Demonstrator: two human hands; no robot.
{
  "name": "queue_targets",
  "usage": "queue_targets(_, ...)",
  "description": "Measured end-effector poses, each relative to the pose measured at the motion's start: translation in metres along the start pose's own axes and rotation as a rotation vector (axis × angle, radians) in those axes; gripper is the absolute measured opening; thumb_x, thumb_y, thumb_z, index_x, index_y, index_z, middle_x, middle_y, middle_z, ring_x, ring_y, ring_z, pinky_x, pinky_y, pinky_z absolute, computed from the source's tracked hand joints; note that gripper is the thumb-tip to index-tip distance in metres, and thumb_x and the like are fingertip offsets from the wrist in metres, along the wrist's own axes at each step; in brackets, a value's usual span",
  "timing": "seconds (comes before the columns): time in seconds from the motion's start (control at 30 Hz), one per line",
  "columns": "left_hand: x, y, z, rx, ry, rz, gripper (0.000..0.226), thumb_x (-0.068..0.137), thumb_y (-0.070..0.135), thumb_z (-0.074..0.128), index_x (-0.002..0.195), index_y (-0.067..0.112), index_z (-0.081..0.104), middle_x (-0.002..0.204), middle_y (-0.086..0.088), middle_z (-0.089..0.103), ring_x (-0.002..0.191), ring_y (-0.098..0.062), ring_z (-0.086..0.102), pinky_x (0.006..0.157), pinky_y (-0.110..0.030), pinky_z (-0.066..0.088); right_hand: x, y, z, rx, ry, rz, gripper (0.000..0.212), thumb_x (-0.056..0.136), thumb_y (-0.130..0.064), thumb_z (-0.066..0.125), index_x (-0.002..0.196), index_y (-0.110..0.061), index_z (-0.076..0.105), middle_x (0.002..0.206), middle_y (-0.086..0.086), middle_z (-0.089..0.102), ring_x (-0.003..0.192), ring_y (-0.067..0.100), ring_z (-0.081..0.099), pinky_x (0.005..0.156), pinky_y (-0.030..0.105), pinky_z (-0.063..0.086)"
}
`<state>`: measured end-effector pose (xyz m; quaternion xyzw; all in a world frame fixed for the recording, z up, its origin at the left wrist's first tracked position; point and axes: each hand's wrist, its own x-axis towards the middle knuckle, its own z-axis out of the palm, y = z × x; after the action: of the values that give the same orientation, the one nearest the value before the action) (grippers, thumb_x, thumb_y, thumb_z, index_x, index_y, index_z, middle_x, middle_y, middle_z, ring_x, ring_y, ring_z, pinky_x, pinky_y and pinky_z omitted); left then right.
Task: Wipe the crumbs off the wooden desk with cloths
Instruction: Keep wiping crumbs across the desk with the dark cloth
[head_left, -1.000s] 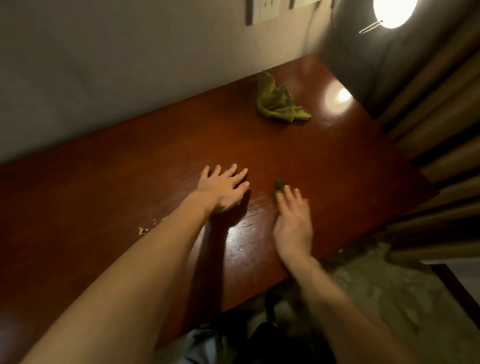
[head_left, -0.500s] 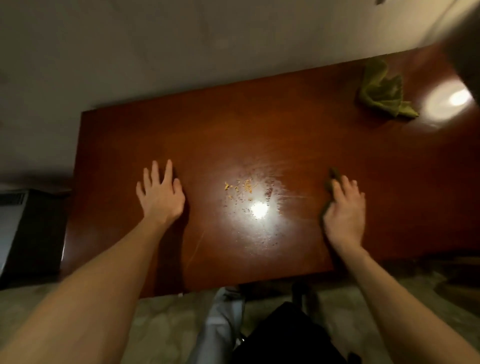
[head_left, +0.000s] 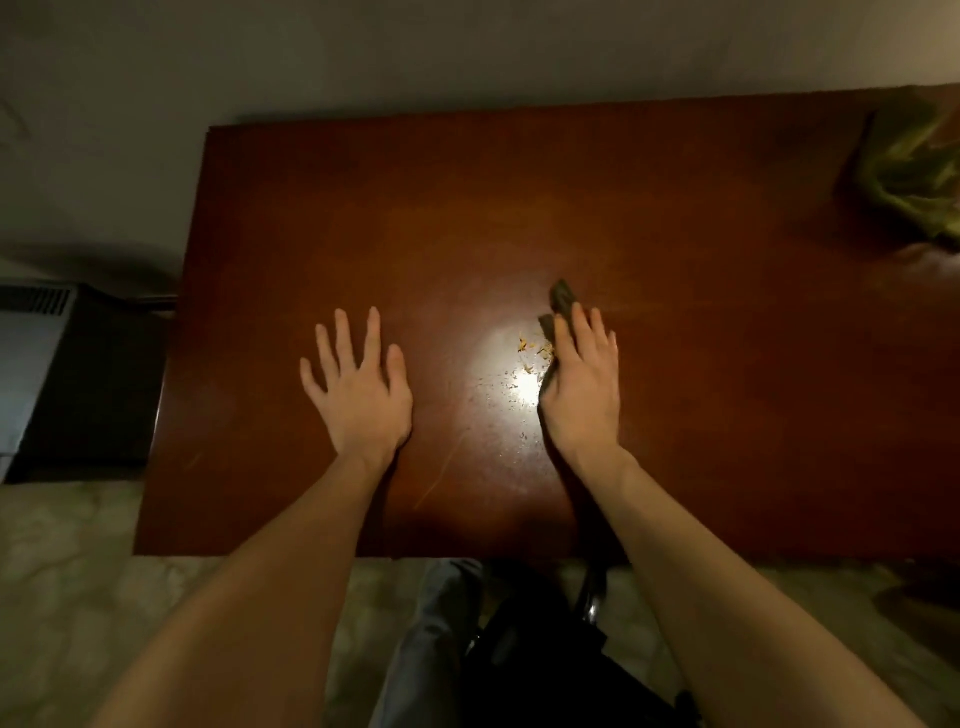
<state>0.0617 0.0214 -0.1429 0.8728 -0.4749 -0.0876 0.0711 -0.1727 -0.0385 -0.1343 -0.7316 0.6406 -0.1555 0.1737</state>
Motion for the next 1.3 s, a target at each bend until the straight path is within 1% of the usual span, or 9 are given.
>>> queue_targets(0.13, 0.000, -0.001, 0.001, -0.034, 0.025, -0.006, 0.057, 0.110, 0.053, 0.027, 0.165, 0.040, 0.021, 0.176, 0.002, 0.010, 0.163, -0.022, 0.001, 0.128, -0.058, 0.003, 0.008, 0.042, -0.019, 0.000, -0.079, -0.099, 0.064, 0.097, 0.001, 0.049, 0.159, -0.015, 0.040, 0.171, 0.007, 0.025, 0.160, 0.028, 0.011, 0.131, 0.049, 0.004)
queue_targets(0.3, 0.002, 0.004, 0.002, -0.006, 0.032, -0.013, 0.058, 0.110, 0.053, 0.024, 0.166, 0.040, 0.017, 0.176, 0.001, 0.006, 0.163, -0.023, -0.002, 0.129, -0.059, 0.002, 0.018, 0.111, -0.059, -0.002, -0.035, 0.088, 0.064, 0.099, 0.002, 0.048, 0.160, -0.012, 0.036, 0.171, 0.006, 0.024, 0.161, 0.023, 0.009, 0.132, 0.045, 0.003)
queue_targets(0.4, 0.003, 0.006, 0.003, 0.005, 0.034, -0.017, 0.058, 0.109, 0.052, 0.023, 0.166, 0.040, 0.015, 0.176, 0.000, 0.005, 0.163, -0.024, -0.003, 0.129, -0.059, 0.001, 0.020, 0.096, -0.055, 0.025, -0.004, 0.109, 0.066, 0.096, 0.006, 0.048, 0.159, -0.010, 0.038, 0.170, 0.009, 0.025, 0.160, 0.026, 0.012, 0.132, 0.044, 0.003)
queue_targets(0.5, 0.002, 0.006, 0.003, 0.002, 0.032, -0.020, 0.058, 0.110, 0.051, 0.023, 0.166, 0.040, 0.014, 0.176, 0.000, 0.004, 0.163, -0.024, -0.005, 0.129, -0.058, -0.001, 0.015, 0.051, -0.028, 0.046, -0.033, -0.007, 0.071, 0.089, 0.010, 0.049, 0.157, -0.010, 0.043, 0.169, 0.012, 0.028, 0.159, 0.030, 0.016, 0.131, 0.048, 0.005)
queue_targets(0.67, 0.002, 0.006, 0.001, -0.006, 0.037, -0.018, 0.058, 0.110, 0.052, 0.024, 0.166, 0.040, 0.015, 0.176, 0.000, 0.005, 0.163, -0.023, -0.004, 0.129, -0.058, -0.001, 0.011, -0.012, 0.002, 0.116, -0.128, -0.162, 0.065, 0.097, -0.001, 0.047, 0.159, -0.018, 0.037, 0.171, 0.003, 0.022, 0.161, 0.022, 0.009, 0.130, 0.042, -0.005)
queue_targets(0.8, 0.003, 0.005, 0.001, -0.013, 0.047, -0.013, 0.058, 0.110, 0.052, 0.025, 0.166, 0.039, 0.016, 0.176, 0.000, 0.006, 0.163, -0.023, -0.004, 0.129, -0.058, -0.001, 0.022, 0.019, -0.021, 0.116, -0.211, -0.238, 0.059, 0.101, -0.007, 0.036, 0.159, -0.017, 0.038, 0.170, 0.004, 0.024, 0.161, 0.023, 0.011, 0.128, 0.034, -0.010)
queue_targets(0.9, 0.002, 0.006, 0.002, -0.019, 0.046, -0.013, 0.058, 0.110, 0.052, 0.025, 0.166, 0.039, 0.016, 0.176, -0.001, 0.006, 0.163, -0.023, -0.003, 0.129, -0.058, 0.000, 0.036, 0.067, -0.047, 0.133, -0.168, -0.115, 0.056, 0.102, -0.011, 0.036, 0.157, -0.015, 0.042, 0.169, 0.005, 0.028, 0.160, 0.024, 0.014, 0.132, 0.048, 0.004)
queue_targets(1.0, 0.001, 0.005, 0.000, -0.017, 0.039, -0.005, 0.059, 0.110, 0.052, 0.024, 0.166, 0.039, 0.014, 0.176, -0.001, 0.006, 0.163, -0.024, -0.004, 0.129, -0.058, 0.002, 0.052, 0.089, -0.066, 0.085, -0.184, -0.041, 0.062, 0.102, 0.002, 0.044, 0.160, -0.017, 0.038, 0.171, 0.001, 0.024, 0.160, 0.018, 0.008, 0.131, 0.048, 0.006)
queue_targets(1.3, -0.003, 0.003, 0.004, -0.007, 0.051, 0.029, 0.060, 0.110, 0.056, 0.014, 0.167, 0.038, 0.010, 0.176, -0.001, 0.003, 0.163, -0.024, -0.005, 0.130, -0.057, 0.003, 0.182, 0.017, -0.024, 0.115, -0.236, -0.242, 0.058, 0.097, 0.007, 0.047, 0.151, -0.013, 0.053, 0.164, 0.006, 0.040, 0.158, 0.025, 0.021, 0.131, 0.041, 0.006)
